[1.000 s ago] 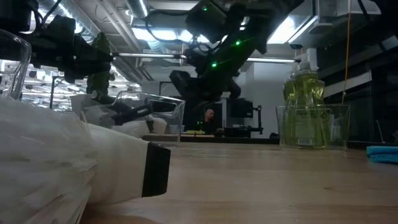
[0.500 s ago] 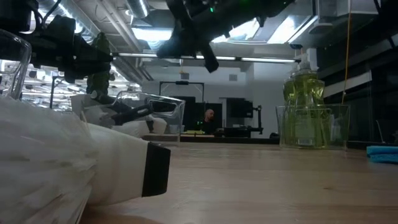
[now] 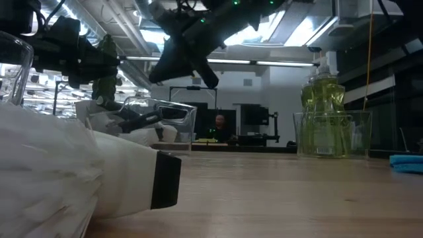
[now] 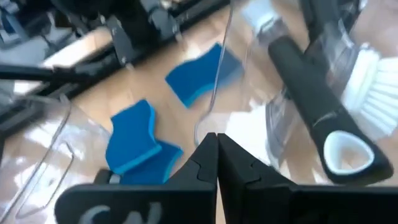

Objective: Pick & Place Kitchen Sink Supplies
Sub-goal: Adjust the top left transparent bin

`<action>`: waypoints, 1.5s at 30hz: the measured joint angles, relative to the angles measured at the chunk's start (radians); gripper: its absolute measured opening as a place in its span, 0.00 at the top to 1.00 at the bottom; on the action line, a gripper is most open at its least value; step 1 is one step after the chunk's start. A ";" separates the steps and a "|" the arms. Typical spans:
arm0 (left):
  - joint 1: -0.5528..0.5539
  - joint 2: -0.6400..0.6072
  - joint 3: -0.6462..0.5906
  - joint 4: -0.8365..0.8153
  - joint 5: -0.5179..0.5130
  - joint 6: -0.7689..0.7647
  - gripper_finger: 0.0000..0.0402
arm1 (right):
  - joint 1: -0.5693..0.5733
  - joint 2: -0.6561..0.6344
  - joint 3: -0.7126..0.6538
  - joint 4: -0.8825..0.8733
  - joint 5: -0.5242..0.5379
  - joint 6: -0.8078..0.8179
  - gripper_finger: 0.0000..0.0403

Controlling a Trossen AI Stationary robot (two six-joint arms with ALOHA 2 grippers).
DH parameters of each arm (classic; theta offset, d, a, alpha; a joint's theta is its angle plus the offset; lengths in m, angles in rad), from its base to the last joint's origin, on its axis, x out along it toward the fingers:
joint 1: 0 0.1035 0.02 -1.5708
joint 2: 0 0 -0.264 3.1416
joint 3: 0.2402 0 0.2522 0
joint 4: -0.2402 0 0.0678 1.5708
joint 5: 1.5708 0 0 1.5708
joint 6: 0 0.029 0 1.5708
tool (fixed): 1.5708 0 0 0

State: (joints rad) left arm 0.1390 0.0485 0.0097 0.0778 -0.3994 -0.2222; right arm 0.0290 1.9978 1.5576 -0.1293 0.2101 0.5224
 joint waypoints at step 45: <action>0.000 0.000 0.000 0.001 0.003 0.000 0.52 | -0.242 0.042 0.080 -0.636 -0.253 -0.131 0.99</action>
State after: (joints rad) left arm 0.1390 0.0483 0.0097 0.0789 -0.3967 -0.2222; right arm -0.2132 2.0400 1.6373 -0.7656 -0.0434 0.3919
